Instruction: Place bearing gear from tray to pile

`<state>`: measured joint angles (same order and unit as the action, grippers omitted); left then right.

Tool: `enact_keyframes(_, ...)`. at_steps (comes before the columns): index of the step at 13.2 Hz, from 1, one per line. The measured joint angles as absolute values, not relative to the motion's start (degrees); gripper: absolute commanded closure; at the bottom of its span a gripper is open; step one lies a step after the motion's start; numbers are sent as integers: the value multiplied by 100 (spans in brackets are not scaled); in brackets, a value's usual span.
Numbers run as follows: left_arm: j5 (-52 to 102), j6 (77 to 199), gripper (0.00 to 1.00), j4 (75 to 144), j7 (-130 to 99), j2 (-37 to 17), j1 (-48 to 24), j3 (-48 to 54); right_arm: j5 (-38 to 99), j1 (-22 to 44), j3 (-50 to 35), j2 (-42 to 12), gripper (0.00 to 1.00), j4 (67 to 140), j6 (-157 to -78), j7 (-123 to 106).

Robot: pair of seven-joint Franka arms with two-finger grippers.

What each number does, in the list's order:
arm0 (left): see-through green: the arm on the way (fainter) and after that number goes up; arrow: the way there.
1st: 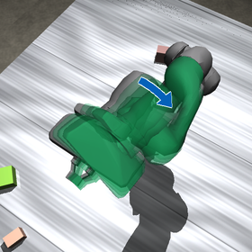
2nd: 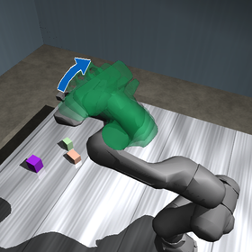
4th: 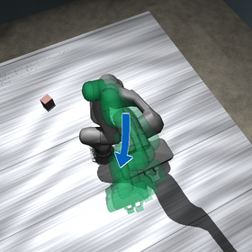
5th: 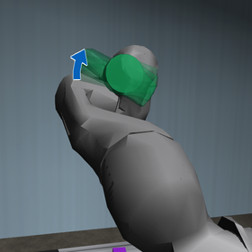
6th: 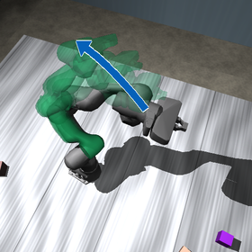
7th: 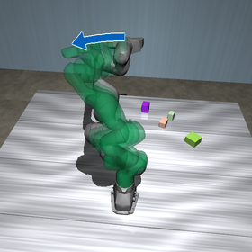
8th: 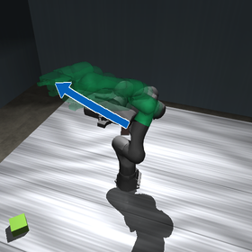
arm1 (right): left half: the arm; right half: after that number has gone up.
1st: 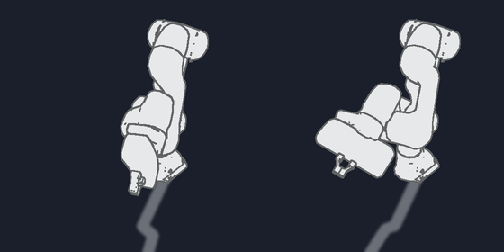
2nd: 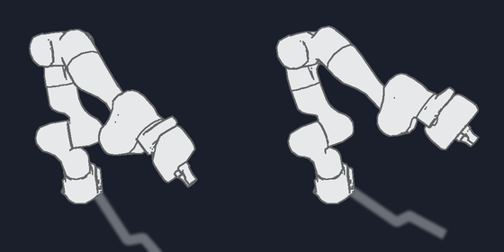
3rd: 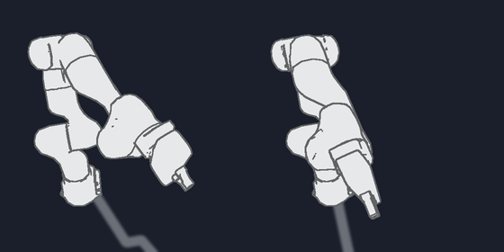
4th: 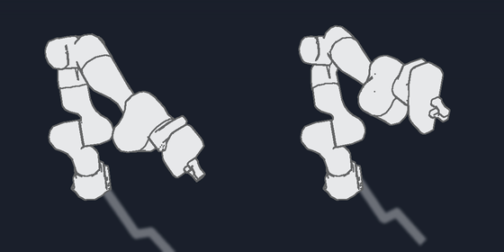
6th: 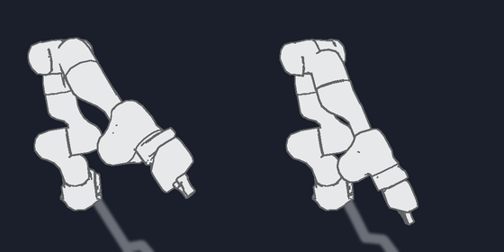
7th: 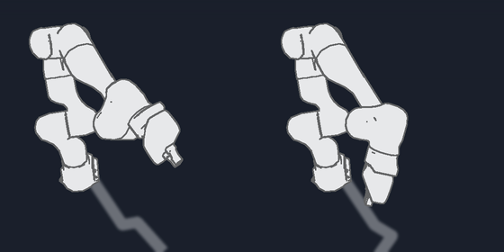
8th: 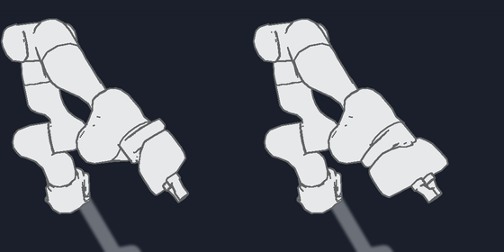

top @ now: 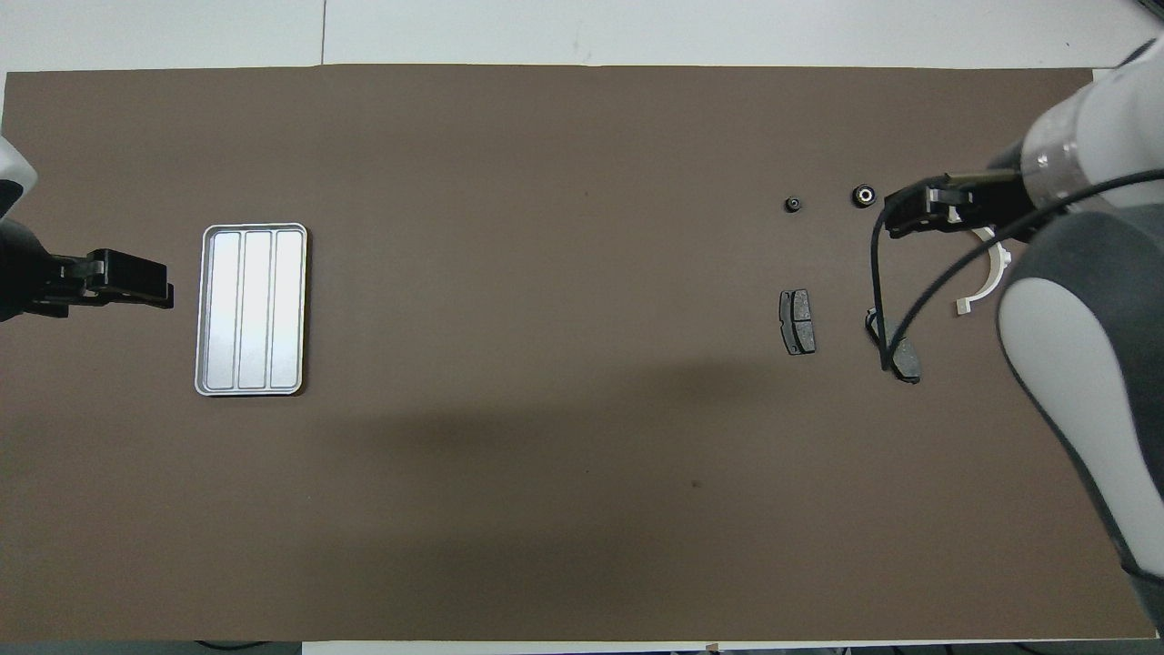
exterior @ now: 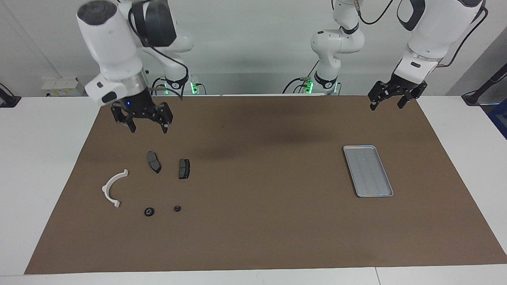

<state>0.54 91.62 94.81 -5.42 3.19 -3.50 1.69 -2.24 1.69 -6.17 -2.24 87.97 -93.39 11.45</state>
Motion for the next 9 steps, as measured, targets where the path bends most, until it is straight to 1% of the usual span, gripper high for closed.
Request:
enact_keyframes(1, 54, 9162, 0, 9481, -542, 319, -350, 169, -209, 168, -617, 88, 0, 8847, -9075, 1145)
enact_keyframes(3, 54, 9162, 0, 9481, -542, 319, -350, 169, -187, 169, -625, 448, 0, 8913, -8646, 1108)
enact_keyframes(6, 54, 9162, 0, 9481, -542, 319, -350, 169, -139, 171, -622, 568, 0, 8920, -8084, 743)
enact_keyframes(9, 54, 9162, 0, 9481, -542, 319, -350, 169, -14, 174, -551, 568, 0, 8987, -7995, 742)
